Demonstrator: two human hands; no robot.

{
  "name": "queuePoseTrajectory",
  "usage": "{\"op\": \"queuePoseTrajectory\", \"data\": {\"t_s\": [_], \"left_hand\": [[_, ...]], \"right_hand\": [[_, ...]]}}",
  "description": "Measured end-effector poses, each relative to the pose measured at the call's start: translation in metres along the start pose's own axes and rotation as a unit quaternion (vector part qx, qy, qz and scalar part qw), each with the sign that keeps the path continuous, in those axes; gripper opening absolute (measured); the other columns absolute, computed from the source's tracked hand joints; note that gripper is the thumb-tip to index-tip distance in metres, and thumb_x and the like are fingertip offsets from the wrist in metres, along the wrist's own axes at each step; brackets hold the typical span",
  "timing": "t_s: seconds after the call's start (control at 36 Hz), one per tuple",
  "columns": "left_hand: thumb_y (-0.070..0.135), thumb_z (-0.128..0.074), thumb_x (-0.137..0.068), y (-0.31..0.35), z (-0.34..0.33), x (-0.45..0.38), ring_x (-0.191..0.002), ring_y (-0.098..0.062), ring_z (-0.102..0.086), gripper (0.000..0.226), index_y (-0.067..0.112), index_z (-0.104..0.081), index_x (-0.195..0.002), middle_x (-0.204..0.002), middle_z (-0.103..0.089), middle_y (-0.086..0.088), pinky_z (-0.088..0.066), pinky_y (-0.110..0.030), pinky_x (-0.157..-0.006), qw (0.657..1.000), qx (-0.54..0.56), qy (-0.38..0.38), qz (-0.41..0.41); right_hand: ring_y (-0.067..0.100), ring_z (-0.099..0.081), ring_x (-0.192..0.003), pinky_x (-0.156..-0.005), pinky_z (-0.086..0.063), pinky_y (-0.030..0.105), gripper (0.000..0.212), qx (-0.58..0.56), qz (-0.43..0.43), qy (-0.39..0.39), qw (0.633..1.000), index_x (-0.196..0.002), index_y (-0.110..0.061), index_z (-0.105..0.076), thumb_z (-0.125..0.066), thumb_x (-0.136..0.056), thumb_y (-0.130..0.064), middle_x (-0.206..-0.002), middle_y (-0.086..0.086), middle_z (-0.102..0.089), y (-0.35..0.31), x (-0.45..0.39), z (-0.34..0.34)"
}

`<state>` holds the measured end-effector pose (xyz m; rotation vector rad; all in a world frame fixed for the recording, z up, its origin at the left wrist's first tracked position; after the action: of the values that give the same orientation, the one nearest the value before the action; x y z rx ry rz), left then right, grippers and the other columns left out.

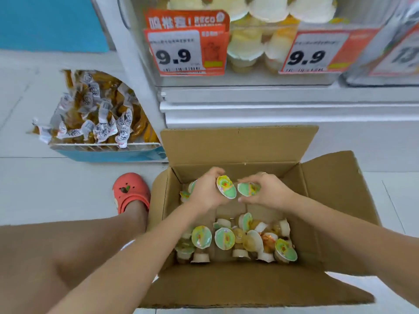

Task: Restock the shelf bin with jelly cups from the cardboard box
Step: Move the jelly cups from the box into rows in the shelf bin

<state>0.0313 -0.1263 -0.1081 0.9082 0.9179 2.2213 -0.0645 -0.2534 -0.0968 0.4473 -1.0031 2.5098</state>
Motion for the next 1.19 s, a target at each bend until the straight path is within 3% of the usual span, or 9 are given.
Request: {"op": "queuePoseTrajectory", "data": {"t_s": [0.08,0.17,0.25,0.36,0.44,0.53,0.72,0.97,1.19], "left_hand": [[0.011,-0.085,-0.063,0.052,0.032,0.014,-0.096,-0.011,-0.054,0.078,0.013,-0.043,-0.130,-0.112,-0.056,0.001,-0.037,-0.013,-0.074,0.999,0.010,-0.024,-0.031],[0.012,-0.086,-0.063,0.097,0.062,0.031,-0.091,-0.011,-0.058,0.066,0.020,-0.050,-0.118,-0.116,-0.061,-0.001,-0.048,-0.022,-0.075,0.995,0.093,-0.036,-0.017],[0.006,-0.079,-0.071,0.133,0.083,0.052,-0.096,-0.013,-0.061,0.047,0.022,-0.053,-0.107,-0.111,-0.063,0.001,-0.054,-0.030,-0.078,0.969,0.234,-0.076,0.026],[-0.001,-0.075,-0.073,0.158,0.102,0.073,-0.092,-0.017,-0.066,0.039,0.018,-0.058,-0.102,-0.101,-0.066,-0.002,-0.056,-0.038,-0.080,0.959,0.261,-0.110,0.001],[-0.002,-0.074,-0.069,0.164,0.104,0.086,-0.093,-0.023,-0.067,0.038,0.013,-0.059,-0.100,-0.103,-0.065,-0.008,-0.057,-0.046,-0.082,0.947,0.295,-0.128,-0.011],[0.002,-0.070,-0.064,0.170,0.106,0.092,-0.090,-0.028,-0.068,0.031,0.012,-0.058,-0.091,-0.098,-0.068,-0.012,-0.056,-0.050,-0.080,0.918,0.370,-0.139,-0.029],[-0.002,-0.073,-0.068,0.161,0.101,0.080,-0.086,-0.025,-0.071,0.048,0.002,-0.054,-0.112,-0.099,-0.071,-0.017,-0.059,-0.031,-0.072,0.874,0.468,-0.126,0.011],[0.007,-0.078,-0.060,0.161,0.100,0.079,-0.102,-0.037,-0.065,0.078,-0.004,-0.047,-0.130,-0.119,-0.062,-0.026,-0.057,-0.039,-0.076,0.845,0.510,-0.150,0.050],[0.008,-0.067,-0.069,0.165,0.103,0.089,-0.091,-0.032,-0.069,0.059,-0.008,-0.052,-0.124,-0.111,-0.066,-0.024,-0.059,-0.032,-0.068,0.841,0.519,-0.145,0.051]], "right_hand": [[0.015,-0.056,-0.099,-0.071,-0.033,0.007,0.063,0.036,0.042,0.022,0.998,-0.133,-0.018,-0.052,-0.076,-0.075,-0.021,-0.106,-0.006,-0.062,-0.033,0.025,0.045],[0.011,-0.048,-0.078,-0.056,-0.036,0.009,0.089,0.025,0.068,0.049,0.996,-0.143,-0.024,-0.026,-0.074,-0.070,-0.008,-0.091,-0.004,-0.051,-0.064,0.052,0.085],[0.016,-0.055,-0.081,-0.063,-0.044,0.021,0.087,-0.008,0.087,0.114,0.990,-0.135,-0.028,-0.028,-0.082,-0.068,-0.017,-0.085,-0.002,-0.056,-0.083,0.077,0.118],[0.001,-0.052,-0.087,-0.067,-0.037,0.013,0.064,-0.065,0.119,0.180,0.974,-0.109,-0.030,-0.048,-0.089,-0.060,-0.027,-0.100,-0.012,-0.058,-0.098,0.101,0.144],[-0.008,-0.055,-0.075,-0.066,-0.040,0.012,0.054,-0.111,0.164,0.180,0.964,-0.106,-0.025,-0.061,-0.089,-0.060,-0.022,-0.090,-0.019,-0.060,-0.115,0.108,0.150],[0.003,-0.059,-0.095,-0.085,-0.050,0.028,0.052,-0.133,0.199,0.169,0.956,-0.106,-0.033,-0.064,-0.088,-0.060,-0.027,-0.101,-0.018,-0.065,-0.126,0.106,0.155],[0.009,-0.057,-0.109,-0.091,-0.052,0.039,0.054,-0.187,0.214,0.142,0.948,-0.112,-0.034,-0.062,-0.086,-0.065,-0.024,-0.110,-0.014,-0.063,-0.127,0.098,0.154],[0.014,-0.061,-0.108,-0.094,-0.052,0.037,0.056,-0.279,0.210,0.090,0.933,-0.119,-0.030,-0.063,-0.083,-0.069,-0.016,-0.115,-0.006,-0.065,-0.127,0.087,0.149],[0.015,-0.062,-0.100,-0.089,-0.054,0.036,0.063,-0.280,0.213,0.108,0.930,-0.115,-0.033,-0.064,-0.083,-0.055,-0.037,-0.105,-0.006,-0.066,-0.132,0.089,0.145]]}}
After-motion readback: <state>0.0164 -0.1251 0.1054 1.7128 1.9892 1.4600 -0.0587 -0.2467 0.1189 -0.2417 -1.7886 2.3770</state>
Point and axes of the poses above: each hand's wrist, its own x-axis away from the middle knuckle, its own z-axis out of the back of the hand, y = z × x, the point moved 5 cm from there along -x, towards the middle knuckle
